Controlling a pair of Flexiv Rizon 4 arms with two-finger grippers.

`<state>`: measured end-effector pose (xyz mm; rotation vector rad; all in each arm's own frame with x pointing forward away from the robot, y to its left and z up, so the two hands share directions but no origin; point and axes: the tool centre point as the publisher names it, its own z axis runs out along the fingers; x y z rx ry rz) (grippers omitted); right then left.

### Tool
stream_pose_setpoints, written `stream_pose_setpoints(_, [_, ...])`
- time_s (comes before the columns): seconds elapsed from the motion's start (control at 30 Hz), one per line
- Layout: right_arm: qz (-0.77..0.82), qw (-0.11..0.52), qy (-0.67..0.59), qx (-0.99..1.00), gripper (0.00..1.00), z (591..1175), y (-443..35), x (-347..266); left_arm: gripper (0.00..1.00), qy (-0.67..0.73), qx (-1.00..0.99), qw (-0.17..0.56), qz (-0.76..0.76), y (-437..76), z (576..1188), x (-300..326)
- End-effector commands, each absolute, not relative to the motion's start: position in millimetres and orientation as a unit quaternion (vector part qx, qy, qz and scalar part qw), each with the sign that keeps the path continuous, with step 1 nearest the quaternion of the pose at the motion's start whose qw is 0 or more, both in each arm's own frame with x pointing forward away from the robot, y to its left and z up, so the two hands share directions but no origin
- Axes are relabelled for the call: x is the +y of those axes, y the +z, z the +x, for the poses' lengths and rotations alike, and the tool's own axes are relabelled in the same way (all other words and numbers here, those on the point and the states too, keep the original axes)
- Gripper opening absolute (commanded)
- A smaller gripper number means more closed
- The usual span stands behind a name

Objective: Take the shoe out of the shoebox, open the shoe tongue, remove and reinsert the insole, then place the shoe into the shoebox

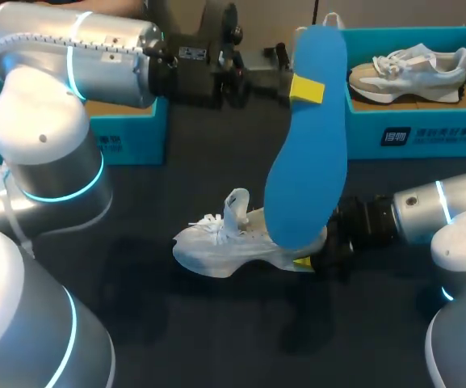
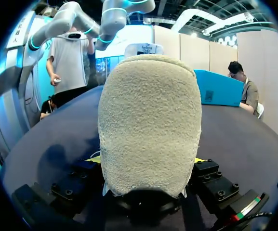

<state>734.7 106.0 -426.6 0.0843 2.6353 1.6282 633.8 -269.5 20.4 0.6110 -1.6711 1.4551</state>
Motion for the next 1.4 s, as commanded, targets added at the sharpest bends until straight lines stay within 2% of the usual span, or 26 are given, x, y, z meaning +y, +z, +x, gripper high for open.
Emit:
stream_pose_setpoints(0.03, [0.028,0.022,0.524,0.851,0.00,737.9,-432.2,107.0,0.00,0.590,-0.650,0.404,0.257,19.0,621.5,-264.9])
stream_pose_setpoints(0.9, [0.028,0.022,0.524,0.851,0.00,737.9,-432.2,107.0,0.00,0.586,-0.638,0.416,0.277,6.4,605.8,-263.7])
stream_pose_setpoints(0.93, [0.028,0.022,0.524,0.851,0.05,737.9,-432.2,107.0,0.00,0.586,-0.638,0.416,0.277,6.4,605.8,-263.7])
stream_pose_setpoints(0.97, [0.028,0.022,0.524,0.851,0.34,737.9,-432.2,107.0,0.00,0.586,-0.638,0.416,0.277,6.4,605.8,-263.7])
stream_pose_setpoints(1.0, [0.028,0.022,0.524,0.851,0.71,737.9,-432.2,107.0,0.00,0.586,-0.638,0.416,0.277,6.4,605.8,-263.7])
stream_pose_setpoints(1.03, [0.028,0.022,0.524,0.851,1.00,737.9,-432.2,107.0,0.00,0.586,-0.638,0.416,0.277,6.4,605.8,-263.7])
stream_pose_setpoints(1.4, [0.024,0.021,0.514,0.857,1.00,739.5,-425.9,100.9,0.00,0.586,-0.638,0.416,0.277,6.4,605.8,-263.7])
